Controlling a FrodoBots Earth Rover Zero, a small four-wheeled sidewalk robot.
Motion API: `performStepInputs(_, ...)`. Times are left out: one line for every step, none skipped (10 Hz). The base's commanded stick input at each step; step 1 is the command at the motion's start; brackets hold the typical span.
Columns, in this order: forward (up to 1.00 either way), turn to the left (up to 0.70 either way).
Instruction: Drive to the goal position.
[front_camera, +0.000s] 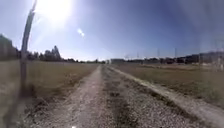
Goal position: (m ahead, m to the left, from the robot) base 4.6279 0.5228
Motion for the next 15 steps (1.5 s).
performStepInputs(0.50,0.00)
performStepInputs(0.50,0.00)
performStepInputs(0.50,0.00)
performStepInputs(0.50,0.00)
performStepInputs(0.50,0.00)
performStepInputs(0.50,0.00)
performStepInputs(0.50,0.00)
performStepInputs(0.50,0.00)
performStepInputs(0.50,0.00)
performStepInputs(0.50,0.17)
performStepInputs(0.50,0.40)
performStepInputs(0.50,0.43)
performStepInputs(0.50,0.31)
performStepInputs(0.50,0.18)
performStepInputs(0.50,0.06)
